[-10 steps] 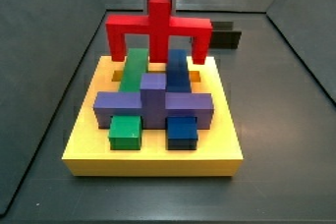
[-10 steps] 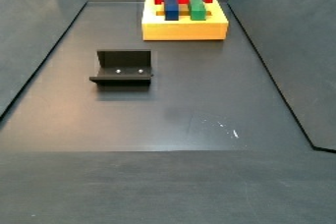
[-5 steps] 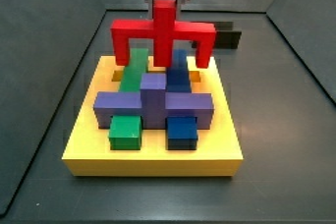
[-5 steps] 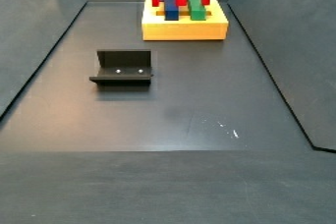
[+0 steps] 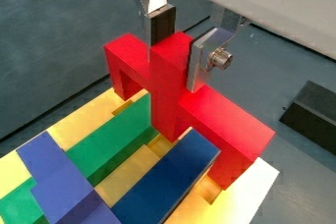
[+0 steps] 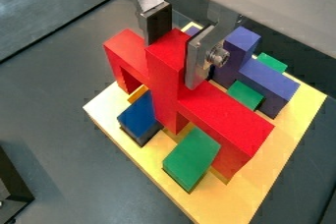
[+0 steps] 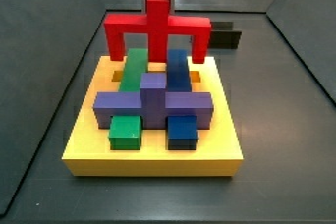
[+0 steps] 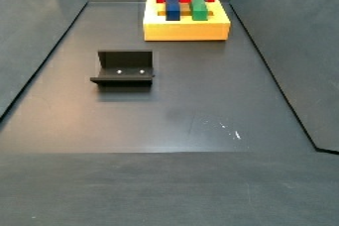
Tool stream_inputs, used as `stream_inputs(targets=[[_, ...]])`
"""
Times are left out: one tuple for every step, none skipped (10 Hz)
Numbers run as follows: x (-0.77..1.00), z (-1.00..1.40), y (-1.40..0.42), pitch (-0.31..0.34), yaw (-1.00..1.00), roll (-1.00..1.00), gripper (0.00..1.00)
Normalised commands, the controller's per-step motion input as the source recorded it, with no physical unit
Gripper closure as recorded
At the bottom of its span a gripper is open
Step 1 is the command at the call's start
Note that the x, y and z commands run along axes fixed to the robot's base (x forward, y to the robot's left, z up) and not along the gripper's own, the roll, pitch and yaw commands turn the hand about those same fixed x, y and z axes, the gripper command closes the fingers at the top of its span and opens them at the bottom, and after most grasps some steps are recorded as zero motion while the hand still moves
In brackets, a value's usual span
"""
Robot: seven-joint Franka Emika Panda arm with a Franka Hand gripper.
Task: Pick up the red object. Move up. Move to above the board. Insert the red object.
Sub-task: Insert the red object.
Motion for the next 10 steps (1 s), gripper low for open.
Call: stream_inputs(targets=[[0.0, -0.17, -0.05, -0.031, 0.0, 0.05, 1.0], [0.01, -0.28, -0.07, -0.029, 0.0, 0.08, 1.0], [0.0, -0.25, -0.06, -0.043, 0.0, 0.06, 1.0], [0.0, -0.27, -0.04, -0.03, 0.0, 0.1, 1.0], [0.0, -0.25, -0.06, -0.03, 0.0, 0.08, 1.0], [0.0, -0.28, -0.01, -0.019, 0.01, 0.11, 1.0], [0.0, -0.31, 0.0, 0.0, 0.0, 0.13, 1.0], [0.02, -0.29, 0.0, 0.0, 0.0, 0.14, 1.0], [0.07, -0.22, 0.0, 0.0, 0.0, 0.14, 1.0], [0.0, -0.22, 0.0, 0.0, 0.0, 0.12, 1.0]])
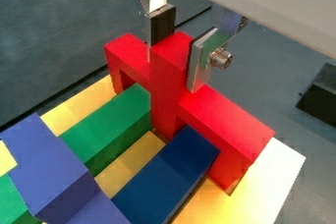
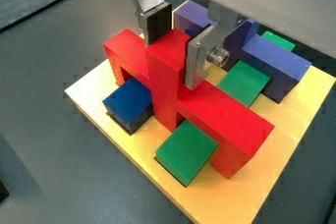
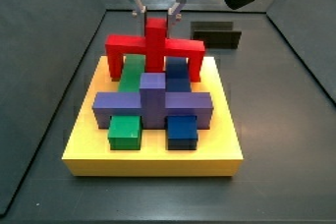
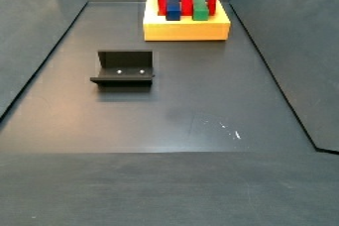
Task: Pick up the red object. Move up. Move to above the board. Insert the red object.
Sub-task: Insert the red object.
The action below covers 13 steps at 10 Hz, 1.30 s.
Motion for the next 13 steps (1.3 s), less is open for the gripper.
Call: stream_inputs(targets=[[0.0, -0.19, -0.11, -0.01, 0.0, 0.04, 1.0], [0.0, -0.3, -0.12, -0.066, 0.0, 0.0, 1.0], [0.0, -0.58, -0.08, -0.143, -0.06, 0.0, 1.0], [0.22, -0.49, -0.01, -0.047, -0.16, 0.03, 1.0], [0.12, -0.36, 0.0, -0.01, -0.17, 0.03, 1.0], [0.07, -0.21, 0.0, -0.027, -0.06, -0.01, 1.0], [0.0, -0.17, 0.0, -0.061, 0.0, -0.1, 1.0], [0.0, -0.25, 0.0, -0.121, 0.21, -0.13, 1.0], [0.07, -0.33, -0.03, -0.107, 0.0, -0.03, 1.0], [0.0, -0.34, 0.0, -0.08, 0.13, 0.0, 1.0], [0.0, -0.22, 0.0, -0.056, 0.39, 0.0, 1.0], [0.0, -0.25, 0.0, -0.043, 0.3, 0.0, 1.0], [-0.06, -0.27, 0.0, -0.067, 0.24, 0.0, 1.0]])
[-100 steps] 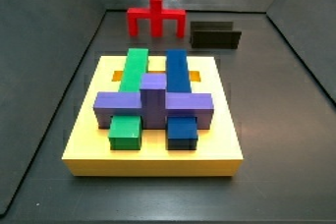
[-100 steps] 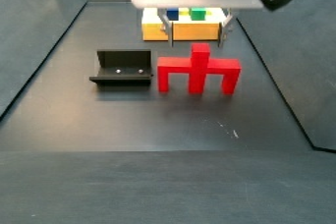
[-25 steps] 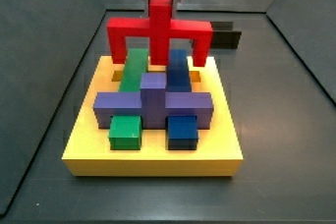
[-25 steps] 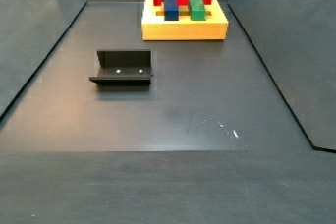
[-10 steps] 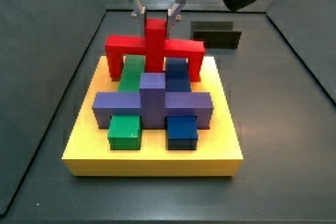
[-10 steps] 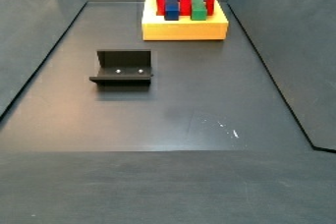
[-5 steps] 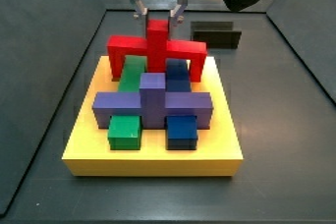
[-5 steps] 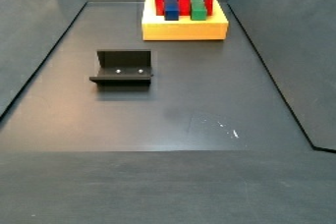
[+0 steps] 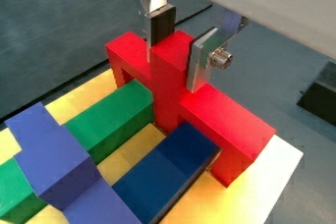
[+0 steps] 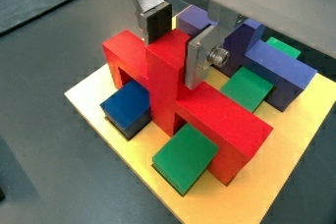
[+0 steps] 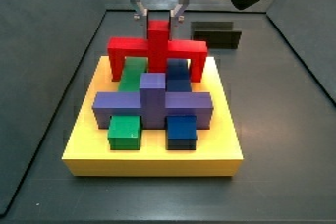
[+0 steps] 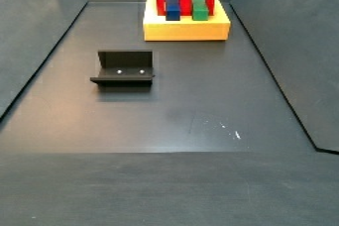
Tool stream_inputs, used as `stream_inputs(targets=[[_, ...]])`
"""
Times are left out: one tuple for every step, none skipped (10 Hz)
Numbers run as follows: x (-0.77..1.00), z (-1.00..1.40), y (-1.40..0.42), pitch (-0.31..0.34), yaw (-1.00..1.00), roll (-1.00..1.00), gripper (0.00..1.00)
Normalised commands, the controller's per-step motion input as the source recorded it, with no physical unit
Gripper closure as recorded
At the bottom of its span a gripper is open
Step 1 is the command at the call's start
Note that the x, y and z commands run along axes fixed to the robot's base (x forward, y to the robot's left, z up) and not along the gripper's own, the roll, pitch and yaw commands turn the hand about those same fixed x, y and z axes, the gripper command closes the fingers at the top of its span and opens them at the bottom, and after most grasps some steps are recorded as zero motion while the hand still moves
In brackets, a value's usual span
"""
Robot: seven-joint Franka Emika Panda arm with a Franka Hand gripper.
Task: Pick up the red object. Move up. Move to above the board. Insert the red object.
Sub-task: Insert the red object.
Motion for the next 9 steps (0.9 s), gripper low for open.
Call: stream_inputs(targets=[[0.0, -0.26, 0.0, -0.04, 0.21, 0.02, 1.0], [-0.05, -0.26, 0.0, -0.023, 0.07, 0.06, 1.0], [-0.16, -0.27, 0.0, -0.054, 0.0, 0.03, 1.0], [-0.1, -0.47, -0.01, -0.12, 0.0, 0.0, 1.0], [-0.07, -0.75, 0.0, -0.179, 0.0, 0.0, 1.0], [-0.07, -0.81, 0.0, -0.229, 0.0, -0.02, 1.0], [-0.21, -0.8, 0.0, -0.24, 0.0, 0.0, 1.0], [0.0, -0.09, 0.0, 0.033, 0.0, 0.06, 1.0], [0.0, 0.0, 0.0, 0.0, 0.0, 0.0, 1.0]])
